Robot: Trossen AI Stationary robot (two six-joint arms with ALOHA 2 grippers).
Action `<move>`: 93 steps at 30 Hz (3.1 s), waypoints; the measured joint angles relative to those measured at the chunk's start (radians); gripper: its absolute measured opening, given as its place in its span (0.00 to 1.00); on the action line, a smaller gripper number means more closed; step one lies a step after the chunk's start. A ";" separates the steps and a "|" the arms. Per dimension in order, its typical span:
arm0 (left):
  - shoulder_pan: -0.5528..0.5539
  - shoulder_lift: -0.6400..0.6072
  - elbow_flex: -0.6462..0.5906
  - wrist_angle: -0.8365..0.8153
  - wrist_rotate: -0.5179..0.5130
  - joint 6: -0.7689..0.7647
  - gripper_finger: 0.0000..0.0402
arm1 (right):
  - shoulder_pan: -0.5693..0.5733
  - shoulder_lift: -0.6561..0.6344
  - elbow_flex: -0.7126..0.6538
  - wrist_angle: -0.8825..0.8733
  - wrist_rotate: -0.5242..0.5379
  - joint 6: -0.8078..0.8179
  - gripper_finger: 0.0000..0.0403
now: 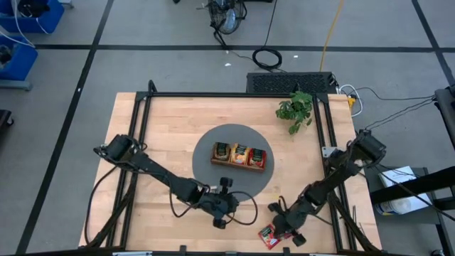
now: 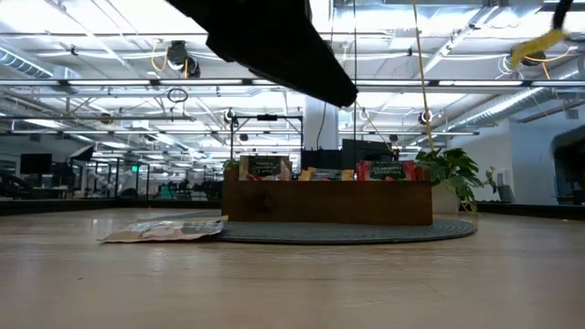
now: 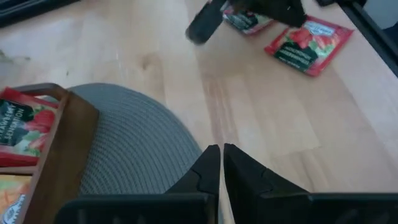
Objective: Pick & Place Tea
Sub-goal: Put the red tea bag into the right compartment of the wooden organizer
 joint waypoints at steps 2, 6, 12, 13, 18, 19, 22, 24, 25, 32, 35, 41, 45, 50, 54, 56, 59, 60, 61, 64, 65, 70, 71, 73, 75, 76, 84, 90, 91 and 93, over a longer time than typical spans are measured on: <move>-0.005 0.000 0.000 -0.006 0.000 -0.001 0.08 | -0.026 0.036 0.000 0.045 -0.034 0.000 0.00; -0.015 0.000 0.000 -0.008 0.000 -0.001 0.08 | -0.087 0.098 0.001 0.126 -0.095 -0.007 0.00; -0.016 0.000 0.000 0.001 0.000 -0.007 0.08 | -0.165 0.105 -0.014 0.091 0.008 -0.004 0.00; -0.016 0.000 0.000 0.003 0.000 -0.007 0.08 | -0.173 0.105 -0.018 0.094 0.027 -0.004 0.00; -0.014 0.000 0.000 0.011 -0.001 -0.007 0.08 | -0.200 0.105 -0.036 0.091 0.203 0.081 0.00; -0.014 0.000 0.000 0.019 -0.001 -0.007 0.08 | -0.204 0.105 -0.042 0.088 0.243 0.100 0.00; -0.014 0.000 0.000 0.033 0.001 -0.003 0.08 | -0.207 0.106 -0.055 0.081 0.374 0.151 0.00; -0.014 0.000 0.000 0.034 0.001 -0.005 0.08 | -0.207 0.106 -0.058 0.078 0.457 0.167 0.00; -0.014 0.000 0.000 0.032 0.002 -0.007 0.08 | -0.207 0.106 -0.058 0.080 0.486 0.168 0.00; -0.013 0.016 0.000 0.037 0.053 -0.032 0.08 | -0.143 0.045 -0.063 0.172 0.455 -0.076 0.00; -0.013 0.055 0.000 0.112 0.105 -0.031 0.08 | -0.143 -0.017 -0.060 0.108 0.484 -0.083 0.00; 0.012 0.119 -0.002 0.231 0.206 -0.001 0.08 | -0.157 -0.094 -0.060 -0.020 0.400 -0.125 0.00; 0.038 0.117 0.000 0.202 0.206 -0.036 0.08 | -0.141 -0.115 -0.061 -0.028 0.141 -0.123 0.00; 0.066 0.124 0.000 0.140 0.221 -0.135 0.08 | -0.119 -0.115 -0.061 -0.050 0.159 -0.112 0.00; 0.074 0.150 -0.001 0.149 0.277 -0.160 0.08 | -0.120 -0.116 -0.061 -0.081 0.253 -0.109 0.00; 0.072 0.154 0.000 0.167 0.324 -0.156 0.08 | -0.120 -0.115 -0.061 -0.092 0.305 -0.105 0.00; 0.066 0.168 0.000 0.204 0.353 -0.154 0.08 | -0.124 -0.116 -0.060 -0.129 0.364 -0.077 0.00; 0.065 0.173 0.002 0.208 0.364 -0.154 0.08 | -0.129 -0.116 -0.060 -0.150 0.371 -0.063 0.00; 0.062 0.176 0.000 0.201 0.377 -0.153 0.08 | -0.133 -0.115 -0.060 -0.167 0.371 -0.047 0.00; 0.060 0.207 0.002 0.245 0.405 -0.150 0.04 | -0.139 -0.116 -0.060 -0.211 0.377 0.000 0.00; 0.060 0.215 0.002 0.244 0.405 -0.145 0.02 | -0.139 -0.115 -0.060 -0.214 0.377 0.008 0.00; 0.087 0.240 0.005 0.283 0.407 -0.150 0.03 | -0.139 -0.109 -0.060 -0.208 0.370 0.051 0.00; 0.094 0.240 0.006 0.284 0.407 -0.156 0.04 | -0.137 -0.103 -0.060 -0.203 0.370 0.055 0.00; 0.104 0.239 0.007 0.267 0.404 -0.163 0.03 | -0.135 -0.078 -0.060 -0.179 0.344 0.056 0.00; 0.111 0.239 0.006 0.263 0.405 -0.171 0.01 | -0.135 -0.043 -0.058 -0.130 0.319 0.058 0.00; 0.116 0.239 0.006 0.263 0.406 -0.179 0.01 | -0.135 -0.028 -0.057 -0.106 0.302 0.057 0.00; 0.157 0.238 0.006 0.253 0.352 -0.195 0.02 | -0.145 0.044 -0.057 0.045 0.189 0.040 0.00; 0.142 0.230 0.007 0.241 0.333 -0.161 0.04 | -0.137 0.027 -0.059 0.046 0.185 0.024 0.00; 0.134 0.223 0.006 0.233 0.326 -0.147 0.05 | -0.137 0.022 -0.060 0.044 0.185 0.024 0.00; 0.119 0.217 0.017 0.240 0.310 -0.129 0.06 | -0.136 0.008 -0.061 0.031 0.182 0.022 0.00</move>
